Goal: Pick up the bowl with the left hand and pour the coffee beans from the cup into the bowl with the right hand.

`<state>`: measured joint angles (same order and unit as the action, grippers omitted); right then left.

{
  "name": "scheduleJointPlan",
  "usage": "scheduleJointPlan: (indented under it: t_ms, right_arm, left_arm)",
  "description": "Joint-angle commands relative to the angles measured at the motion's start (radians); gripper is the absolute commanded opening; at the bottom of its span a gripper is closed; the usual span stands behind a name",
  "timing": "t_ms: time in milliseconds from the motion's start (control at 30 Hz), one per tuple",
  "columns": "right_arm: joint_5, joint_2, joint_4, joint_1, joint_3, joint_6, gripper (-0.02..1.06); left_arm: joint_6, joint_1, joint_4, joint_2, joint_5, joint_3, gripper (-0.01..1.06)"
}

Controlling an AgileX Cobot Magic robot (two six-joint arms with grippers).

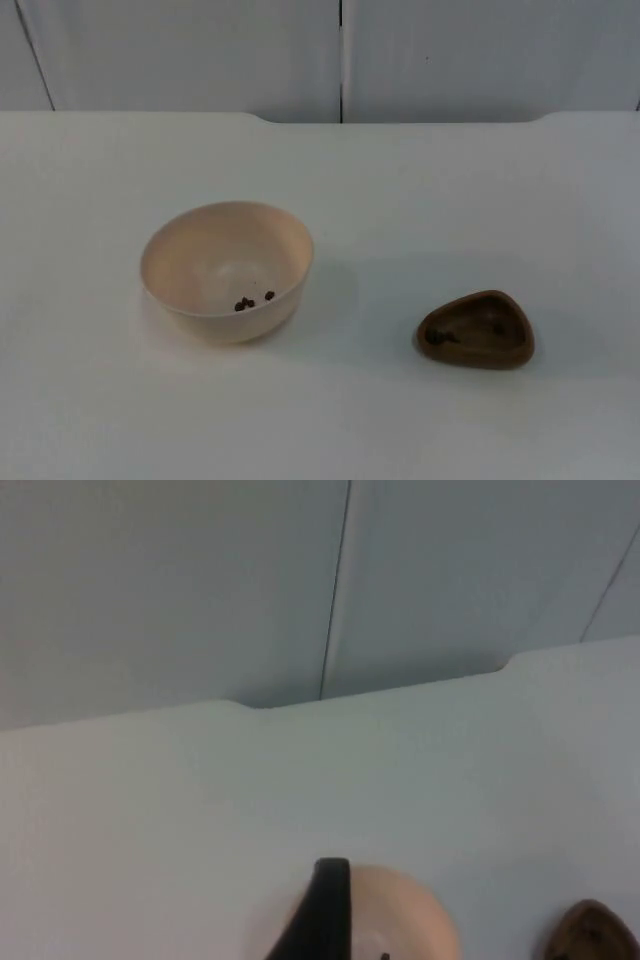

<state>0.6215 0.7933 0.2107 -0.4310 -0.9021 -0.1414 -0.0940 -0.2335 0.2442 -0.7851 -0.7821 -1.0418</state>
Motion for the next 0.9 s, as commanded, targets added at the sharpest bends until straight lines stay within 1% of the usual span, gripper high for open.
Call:
scheduleJointPlan:
  t_ms: [0, 200, 333, 367, 467, 533, 600, 700, 733, 767, 867]
  right_arm:
    - [0.018, -0.036, 0.003, -0.001, 0.006, -0.009, 0.75]
    - [0.047, -0.09, 0.003, -0.001, 0.006, -0.009, 0.75]
    - [0.059, -0.131, 0.003, -0.001, 0.006, -0.009, 0.75]
    - [0.059, -0.131, 0.003, -0.001, 0.006, -0.009, 0.75]
    - [0.097, -0.15, 0.001, -0.001, 0.009, -0.009, 0.75]
    - [0.105, -0.158, 0.001, -0.001, 0.016, -0.009, 0.75]
    - [0.103, -0.183, 0.001, -0.001, 0.049, -0.009, 0.75]
    - [0.095, -0.23, -0.001, -0.001, 0.111, -0.009, 0.75]
    - [0.095, -0.23, -0.001, -0.001, 0.111, -0.009, 0.75]
    - [0.093, -0.25, -0.001, -0.001, 0.128, -0.009, 0.75]
    - [0.095, -0.316, -0.003, -0.001, 0.181, -0.036, 0.75]
  left_arm:
    - [-0.007, 0.003, 0.001, 0.046, -0.007, 0.001, 0.82]
    - [-0.007, 0.003, 0.001, 0.111, -0.03, 0.001, 0.82]
    - [-0.007, 0.003, 0.001, 0.15, -0.089, 0.001, 0.82]
    - [-0.007, 0.003, 0.001, 0.15, -0.089, 0.001, 0.82]
    - [-0.024, 0.003, 0.001, 0.179, -0.141, 0.006, 0.82]
    - [-0.038, 0.003, 0.003, 0.194, -0.145, 0.016, 0.82]
    - [-0.059, 0.003, 0.01, 0.244, -0.143, 0.065, 0.82]
    - [-0.059, 0.003, 0.009, 0.335, -0.139, 0.175, 0.82]
    - [-0.059, 0.003, 0.009, 0.335, -0.139, 0.175, 0.82]
    - [-0.059, 0.003, 0.003, 0.368, -0.139, 0.208, 0.82]
    - [-0.059, 0.003, -0.019, 0.466, -0.147, 0.307, 0.82]
